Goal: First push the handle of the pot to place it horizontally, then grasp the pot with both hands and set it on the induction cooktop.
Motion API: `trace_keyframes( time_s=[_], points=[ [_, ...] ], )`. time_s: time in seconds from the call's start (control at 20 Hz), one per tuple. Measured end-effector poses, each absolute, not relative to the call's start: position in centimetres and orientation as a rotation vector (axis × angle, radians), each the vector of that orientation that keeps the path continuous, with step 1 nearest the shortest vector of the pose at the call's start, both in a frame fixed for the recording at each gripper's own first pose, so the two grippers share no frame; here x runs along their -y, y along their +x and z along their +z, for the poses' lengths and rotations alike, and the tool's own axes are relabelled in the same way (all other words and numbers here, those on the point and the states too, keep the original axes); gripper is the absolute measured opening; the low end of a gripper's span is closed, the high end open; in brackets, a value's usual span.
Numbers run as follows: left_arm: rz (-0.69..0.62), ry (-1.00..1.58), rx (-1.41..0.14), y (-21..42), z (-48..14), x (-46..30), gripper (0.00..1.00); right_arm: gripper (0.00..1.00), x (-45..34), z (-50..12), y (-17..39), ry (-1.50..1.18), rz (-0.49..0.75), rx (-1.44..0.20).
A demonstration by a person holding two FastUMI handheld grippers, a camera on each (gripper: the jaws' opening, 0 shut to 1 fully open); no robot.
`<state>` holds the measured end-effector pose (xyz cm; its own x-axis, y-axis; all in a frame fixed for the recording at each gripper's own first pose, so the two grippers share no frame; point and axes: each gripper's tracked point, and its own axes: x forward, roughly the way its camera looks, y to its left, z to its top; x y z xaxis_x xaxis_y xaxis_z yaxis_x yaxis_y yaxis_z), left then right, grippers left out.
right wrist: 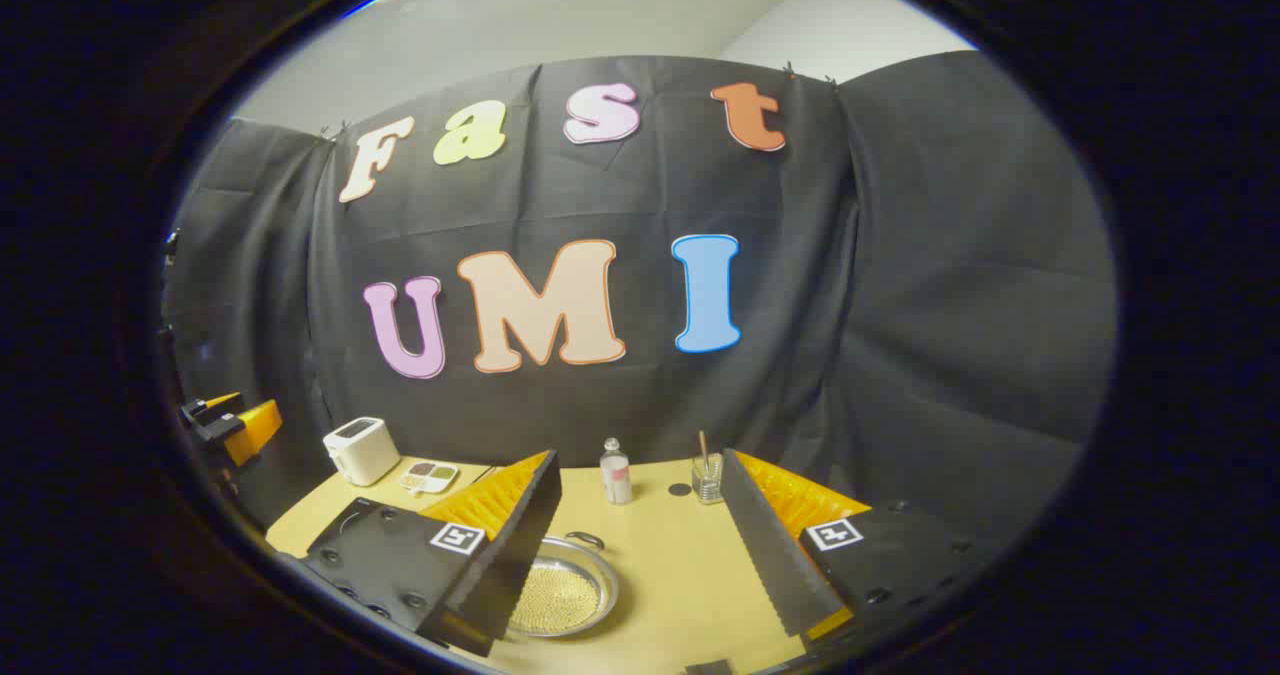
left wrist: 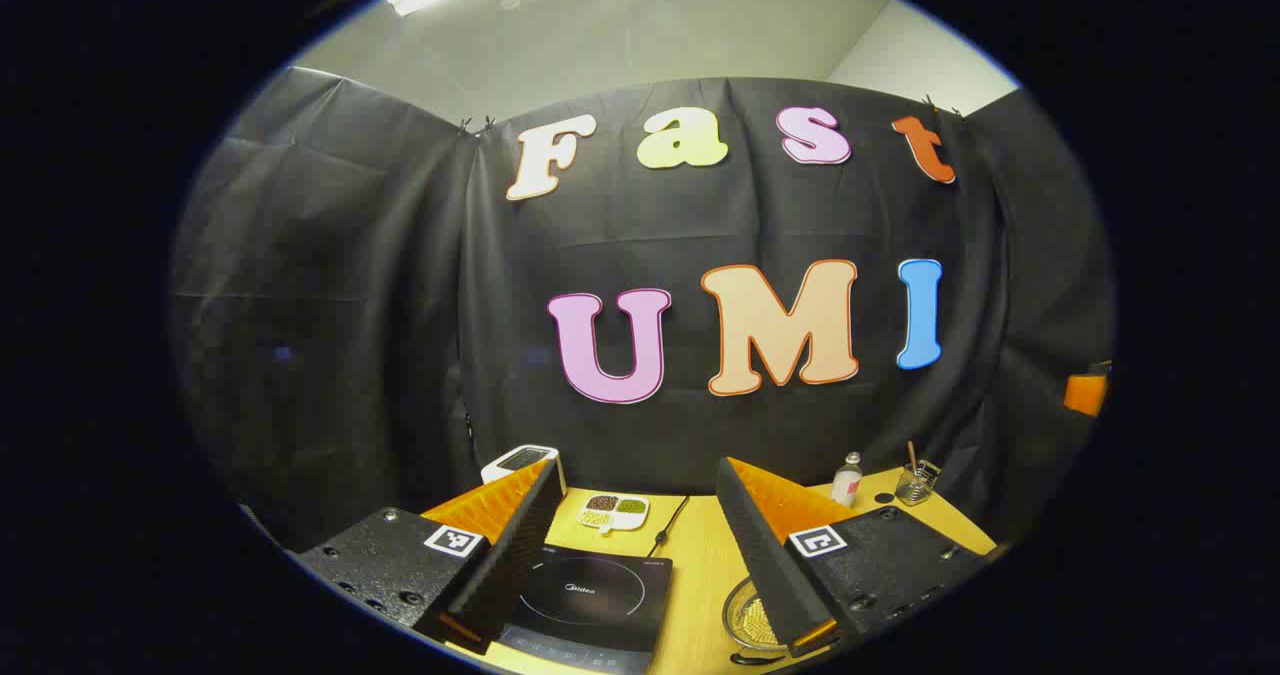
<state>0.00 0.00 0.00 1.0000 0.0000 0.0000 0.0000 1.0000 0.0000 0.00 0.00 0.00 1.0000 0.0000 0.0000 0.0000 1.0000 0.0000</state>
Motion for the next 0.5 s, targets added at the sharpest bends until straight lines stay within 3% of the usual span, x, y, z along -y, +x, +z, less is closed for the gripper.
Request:
trace_keyframes(
  time_s=[0.5],
  points=[
    [0.022, -0.019, -0.016, -0.4, -0.5, 1.5, 0.95, 0.94, 1.7, -1.1, 1.2, -0.011, 0.036, -0.035]
  ],
)
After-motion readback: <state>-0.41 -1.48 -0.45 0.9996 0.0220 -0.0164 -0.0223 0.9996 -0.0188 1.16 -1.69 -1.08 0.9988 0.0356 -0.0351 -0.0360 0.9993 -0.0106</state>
